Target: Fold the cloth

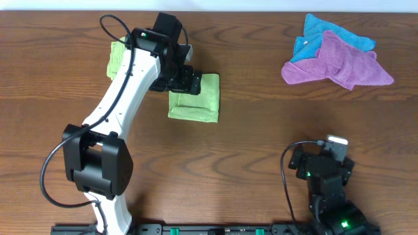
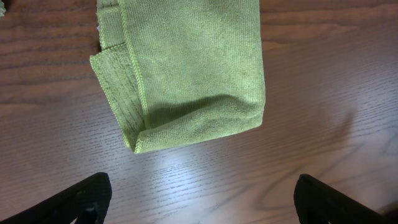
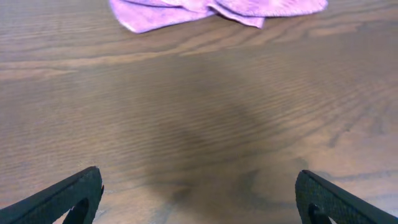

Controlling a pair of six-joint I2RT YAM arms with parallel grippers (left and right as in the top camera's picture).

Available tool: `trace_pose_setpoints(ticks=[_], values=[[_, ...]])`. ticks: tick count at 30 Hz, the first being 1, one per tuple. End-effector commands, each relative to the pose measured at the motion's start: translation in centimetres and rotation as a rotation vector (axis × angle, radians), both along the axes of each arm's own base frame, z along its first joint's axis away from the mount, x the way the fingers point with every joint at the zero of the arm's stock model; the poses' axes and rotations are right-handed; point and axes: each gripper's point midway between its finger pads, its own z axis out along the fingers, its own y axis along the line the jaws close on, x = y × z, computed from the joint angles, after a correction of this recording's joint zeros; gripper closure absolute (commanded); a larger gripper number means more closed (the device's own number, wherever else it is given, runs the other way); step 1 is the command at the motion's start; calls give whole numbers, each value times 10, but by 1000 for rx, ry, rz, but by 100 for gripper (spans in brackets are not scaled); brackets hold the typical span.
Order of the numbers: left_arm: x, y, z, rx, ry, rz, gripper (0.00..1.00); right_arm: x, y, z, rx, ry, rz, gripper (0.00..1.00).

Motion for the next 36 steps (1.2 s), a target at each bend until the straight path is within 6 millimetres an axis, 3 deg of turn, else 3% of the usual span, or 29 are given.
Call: trace_pose_setpoints(ticks=[1, 4, 9, 21, 32, 36], values=[[2, -2, 12, -12, -27, -3, 5, -5, -31, 4, -12, -17, -134, 1], [0, -1, 11, -7, -20, -2, 5, -15, -59, 14, -3, -68, -270, 1], [0, -1, 11, -6, -22, -2, 5, -29, -79, 37, 11, -197, -372, 1], [1, -1, 12, -8, -26, -2, 5, -34, -78, 56, 27, -307, -366, 1], [8, -3, 13, -16, -53, -3, 5, -35, -78, 53, 26, -295, -364, 1], [8, -3, 13, -16, -56, -6, 5, -50, -77, 21, 3, -132, -364, 1]])
